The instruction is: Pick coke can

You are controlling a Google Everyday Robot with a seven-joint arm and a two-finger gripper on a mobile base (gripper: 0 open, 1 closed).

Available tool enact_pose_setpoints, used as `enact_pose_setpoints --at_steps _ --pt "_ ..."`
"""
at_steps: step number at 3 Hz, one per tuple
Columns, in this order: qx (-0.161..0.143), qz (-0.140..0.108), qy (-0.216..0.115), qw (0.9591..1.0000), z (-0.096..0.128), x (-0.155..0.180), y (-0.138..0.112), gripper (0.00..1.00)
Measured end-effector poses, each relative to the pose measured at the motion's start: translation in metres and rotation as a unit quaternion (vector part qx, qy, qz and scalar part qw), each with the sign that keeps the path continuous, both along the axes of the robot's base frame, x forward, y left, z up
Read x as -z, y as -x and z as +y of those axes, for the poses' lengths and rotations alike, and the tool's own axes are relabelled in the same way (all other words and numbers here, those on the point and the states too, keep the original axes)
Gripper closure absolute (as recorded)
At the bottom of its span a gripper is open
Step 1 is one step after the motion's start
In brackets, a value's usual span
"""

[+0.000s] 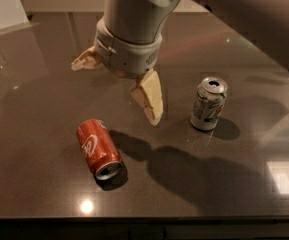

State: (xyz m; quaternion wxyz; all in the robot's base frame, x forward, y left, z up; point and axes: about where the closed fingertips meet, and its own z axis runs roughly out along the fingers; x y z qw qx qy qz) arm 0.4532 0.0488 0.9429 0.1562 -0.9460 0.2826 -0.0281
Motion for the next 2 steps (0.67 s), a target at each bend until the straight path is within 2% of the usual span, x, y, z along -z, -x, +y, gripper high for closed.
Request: enact_pose_setpoints --at_steps 1,2 --pt "-0.089 0.007 0.001 0.996 0.024 0.017 0.017 0.0" --pt "-0.16 0.023 0.023 0.9865 0.039 0.036 0.033 0.0"
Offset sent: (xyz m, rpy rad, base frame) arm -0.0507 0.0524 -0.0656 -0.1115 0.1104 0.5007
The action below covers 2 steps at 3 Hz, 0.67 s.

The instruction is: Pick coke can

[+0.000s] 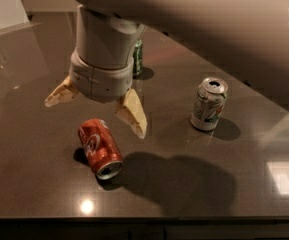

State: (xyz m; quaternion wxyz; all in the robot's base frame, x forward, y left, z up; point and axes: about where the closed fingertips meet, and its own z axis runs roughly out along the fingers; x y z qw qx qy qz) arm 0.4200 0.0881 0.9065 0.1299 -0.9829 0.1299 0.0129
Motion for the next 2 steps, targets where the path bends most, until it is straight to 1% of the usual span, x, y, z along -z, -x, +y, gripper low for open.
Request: enact_pose_setpoints --at_steps 1,2 --pt "-0.055 0.01 0.032 0.9979 0.008 0.023 0.014 0.0" --pt "-0.081 0.012 0.06 0.9948 0.006 0.042 0.019 0.0"
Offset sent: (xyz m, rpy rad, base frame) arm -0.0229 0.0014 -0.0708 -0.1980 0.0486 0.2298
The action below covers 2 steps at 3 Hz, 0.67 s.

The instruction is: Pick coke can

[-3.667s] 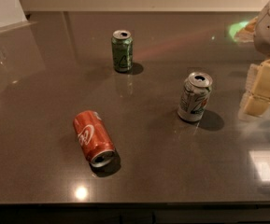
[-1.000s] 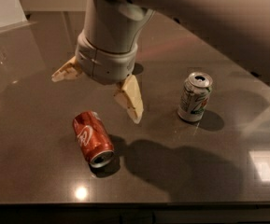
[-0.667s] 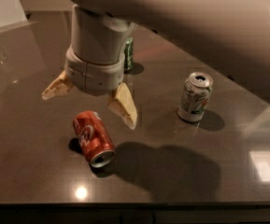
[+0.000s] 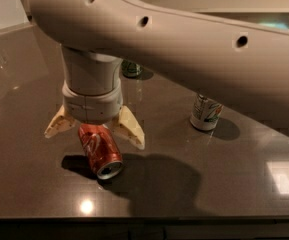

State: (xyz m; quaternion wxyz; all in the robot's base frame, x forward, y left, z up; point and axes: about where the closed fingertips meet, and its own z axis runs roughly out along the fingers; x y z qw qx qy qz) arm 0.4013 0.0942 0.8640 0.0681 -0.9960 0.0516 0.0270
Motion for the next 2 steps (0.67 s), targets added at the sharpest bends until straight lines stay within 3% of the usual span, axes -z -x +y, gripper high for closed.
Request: enact_pose_setpoints --at_steps 1,2 --pt "-0.01 -0.009 0.021 0.9997 -0.0043 0.0146 0.0001 0.0" --pt "-0.002 -0.023 0.035 0.9991 -0.0084 0.0215 -0.0067 0.18"
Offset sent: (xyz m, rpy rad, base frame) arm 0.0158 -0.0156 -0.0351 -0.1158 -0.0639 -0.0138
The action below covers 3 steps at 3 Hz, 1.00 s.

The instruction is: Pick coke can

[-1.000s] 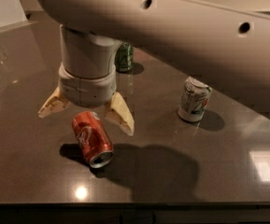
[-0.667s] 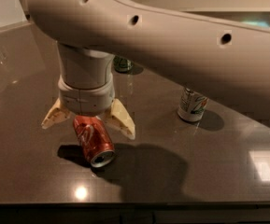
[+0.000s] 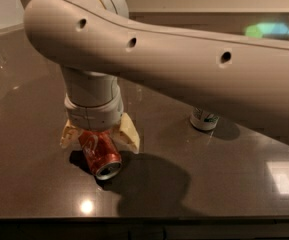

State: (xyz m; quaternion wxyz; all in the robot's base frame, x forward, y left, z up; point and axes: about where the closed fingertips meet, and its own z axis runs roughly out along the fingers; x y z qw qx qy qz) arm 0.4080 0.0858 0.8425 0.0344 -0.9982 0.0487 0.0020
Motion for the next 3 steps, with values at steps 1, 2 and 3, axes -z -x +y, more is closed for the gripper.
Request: enact_pose_setpoints --at_steps 1,2,3 --pt "0.005 -0.01 0.01 0.9999 -0.001 -0.005 -0.002 0.42" --pt "0.007 -0.012 0.015 0.9998 -0.001 -0.018 -0.003 0.64" --pt "0.018 -0.012 0.003 0.9998 -0.002 -0.045 -0.008 0.87"
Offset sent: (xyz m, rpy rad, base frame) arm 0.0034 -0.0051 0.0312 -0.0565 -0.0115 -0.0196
